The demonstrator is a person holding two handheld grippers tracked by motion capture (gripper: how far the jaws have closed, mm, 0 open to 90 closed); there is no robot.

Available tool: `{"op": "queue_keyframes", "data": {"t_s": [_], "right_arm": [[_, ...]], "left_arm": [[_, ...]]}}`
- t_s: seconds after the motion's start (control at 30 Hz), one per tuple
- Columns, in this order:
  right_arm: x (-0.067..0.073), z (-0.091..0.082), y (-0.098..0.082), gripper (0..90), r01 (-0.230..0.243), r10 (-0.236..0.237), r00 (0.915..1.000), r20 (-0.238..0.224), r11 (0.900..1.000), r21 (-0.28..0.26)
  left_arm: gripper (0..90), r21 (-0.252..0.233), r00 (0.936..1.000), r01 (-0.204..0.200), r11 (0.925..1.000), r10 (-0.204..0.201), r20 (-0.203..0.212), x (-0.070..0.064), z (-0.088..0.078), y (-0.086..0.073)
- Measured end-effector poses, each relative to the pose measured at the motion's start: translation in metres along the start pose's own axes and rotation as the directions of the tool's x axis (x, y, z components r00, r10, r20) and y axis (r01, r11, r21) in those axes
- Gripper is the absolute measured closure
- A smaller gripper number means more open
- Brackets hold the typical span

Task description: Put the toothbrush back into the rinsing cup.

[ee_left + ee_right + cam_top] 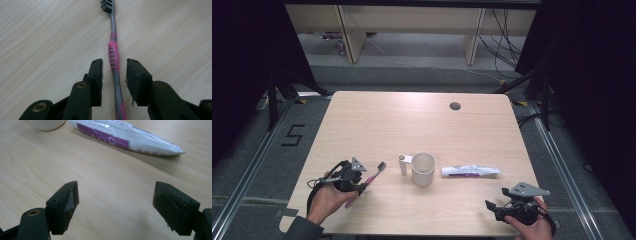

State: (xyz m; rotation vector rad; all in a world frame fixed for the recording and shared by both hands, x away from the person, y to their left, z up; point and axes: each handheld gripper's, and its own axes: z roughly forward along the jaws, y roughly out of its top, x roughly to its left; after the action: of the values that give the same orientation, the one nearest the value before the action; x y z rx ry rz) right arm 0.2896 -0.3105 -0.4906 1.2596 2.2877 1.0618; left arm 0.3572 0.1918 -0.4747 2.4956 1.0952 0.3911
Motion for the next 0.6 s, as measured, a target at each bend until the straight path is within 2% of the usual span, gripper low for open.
{"op": "queue_keyframes", "data": {"t_s": [0.27,0.33,0.47,0.5,0.53,0.57,0.6], "right_arm": [[0.000,0.001,0.000,22.0,0.000,0.000,1.0000,-0.008,1.000,0.004],[0.001,0.001,0.000,22.0,-0.012,0.013,0.9998,-0.017,1.000,0.012],[0.001,0.002,0.000,22.2,-0.001,0.001,0.9999,-0.014,1.000,0.001],[0.003,0.001,0.000,22.3,-0.026,0.026,0.9995,-0.018,1.000,0.013],[0.003,0.001,0.000,22.3,-0.026,0.026,0.9995,-0.018,1.000,0.013],[0.001,0.002,0.001,22.3,0.001,-0.001,0.9999,-0.016,1.000,0.008],[0.003,0.002,0.000,22.3,-0.015,0.015,0.9997,-0.020,1.000,0.007]], "left_arm": [[71.3,0.059,0.9998,-0.014,0.9982,0.013,0.015,0.002,0.010,0.009],[72.9,0.076,0.9998,-0.015,0.9970,0.014,0.015,0.002,0.013,0.011],[77.8,0.117,0.9993,-0.023,0.9928,0.019,0.033,0.005,0.015,0.016],[80.1,0.122,0.9993,-0.019,0.9923,0.015,0.034,0.005,0.016,0.017],[80.1,0.137,0.9990,-0.030,0.9901,0.025,0.038,0.006,0.017,0.019],[80.3,0.146,0.9989,-0.031,0.9888,0.025,0.039,0.006,0.018,0.020],[81.9,0.163,0.9988,-0.028,0.9862,0.021,0.044,0.007,0.018,0.022]]}}
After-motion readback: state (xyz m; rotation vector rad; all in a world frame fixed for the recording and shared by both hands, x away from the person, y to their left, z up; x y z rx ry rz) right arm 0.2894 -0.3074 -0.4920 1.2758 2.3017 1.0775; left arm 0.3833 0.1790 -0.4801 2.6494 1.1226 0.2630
